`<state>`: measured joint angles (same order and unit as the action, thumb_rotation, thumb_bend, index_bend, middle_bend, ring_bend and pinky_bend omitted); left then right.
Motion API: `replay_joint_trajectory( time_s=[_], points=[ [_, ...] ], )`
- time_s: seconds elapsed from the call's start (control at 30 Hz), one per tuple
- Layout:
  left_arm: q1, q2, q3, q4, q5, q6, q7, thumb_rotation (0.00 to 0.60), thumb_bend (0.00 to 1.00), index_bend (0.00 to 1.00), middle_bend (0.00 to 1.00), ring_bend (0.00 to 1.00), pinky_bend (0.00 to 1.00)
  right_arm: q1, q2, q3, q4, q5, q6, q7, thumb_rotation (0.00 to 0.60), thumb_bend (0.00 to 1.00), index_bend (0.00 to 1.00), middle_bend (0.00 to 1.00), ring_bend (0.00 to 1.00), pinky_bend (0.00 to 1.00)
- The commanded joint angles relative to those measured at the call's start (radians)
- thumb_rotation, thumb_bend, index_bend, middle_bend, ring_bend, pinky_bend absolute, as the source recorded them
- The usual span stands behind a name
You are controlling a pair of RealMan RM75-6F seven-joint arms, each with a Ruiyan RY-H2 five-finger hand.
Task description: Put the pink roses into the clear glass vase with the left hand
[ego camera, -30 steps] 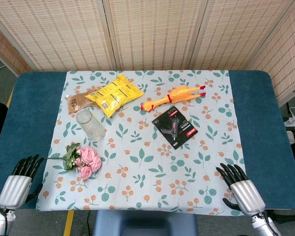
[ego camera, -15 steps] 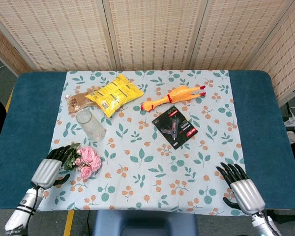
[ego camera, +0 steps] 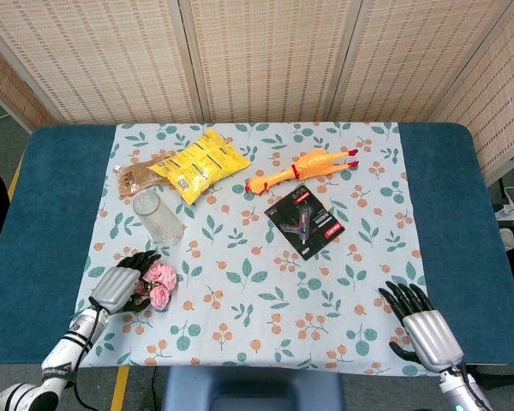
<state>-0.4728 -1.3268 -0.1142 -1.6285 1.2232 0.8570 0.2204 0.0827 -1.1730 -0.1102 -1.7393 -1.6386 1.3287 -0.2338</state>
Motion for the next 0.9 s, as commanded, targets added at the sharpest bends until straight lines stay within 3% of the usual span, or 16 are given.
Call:
replay_joint_trajectory(
  time_s=[0.03, 0.2, 0.43, 0.67, 0.9],
  points=[
    [-0.041, -0.017, 0.007, 0.027, -0.072, -0.032, 0.090, 0.600, 0.31, 0.00, 0.00, 0.00, 0.16, 0.000, 0.003, 0.000, -0.001, 0.000, 0.001, 0.002, 0.600, 0.15, 0.00, 0.00, 0.00, 0.00],
    [-0.048, -0.044, 0.023, 0.019, -0.168, 0.041, 0.227, 0.600, 0.31, 0.00, 0.00, 0.03, 0.19, 0.000, 0.005, 0.000, -0.002, 0.000, 0.004, 0.005, 0.600, 0.15, 0.00, 0.00, 0.00, 0.00],
    [-0.024, -0.043, 0.052, -0.011, -0.169, 0.154, 0.303, 0.600, 0.31, 0.00, 0.00, 0.02, 0.21, 0.000, 0.005, 0.000, -0.003, 0.001, 0.003, 0.003, 0.600, 0.15, 0.00, 0.00, 0.00, 0.00],
    [-0.012, -0.037, 0.085, -0.043, -0.234, 0.182, 0.365, 0.600, 0.31, 0.00, 0.00, 0.17, 0.24, -0.003, 0.007, -0.003, -0.007, -0.005, 0.010, 0.003, 0.600, 0.15, 0.00, 0.00, 0.00, 0.00],
    [-0.006, -0.055, 0.103, -0.056, -0.245, 0.245, 0.433, 0.600, 0.31, 0.00, 0.00, 0.23, 0.27, -0.006, 0.013, -0.002, -0.008, -0.008, 0.020, 0.009, 0.600, 0.15, 0.00, 0.00, 0.00, 0.00]
  ],
)
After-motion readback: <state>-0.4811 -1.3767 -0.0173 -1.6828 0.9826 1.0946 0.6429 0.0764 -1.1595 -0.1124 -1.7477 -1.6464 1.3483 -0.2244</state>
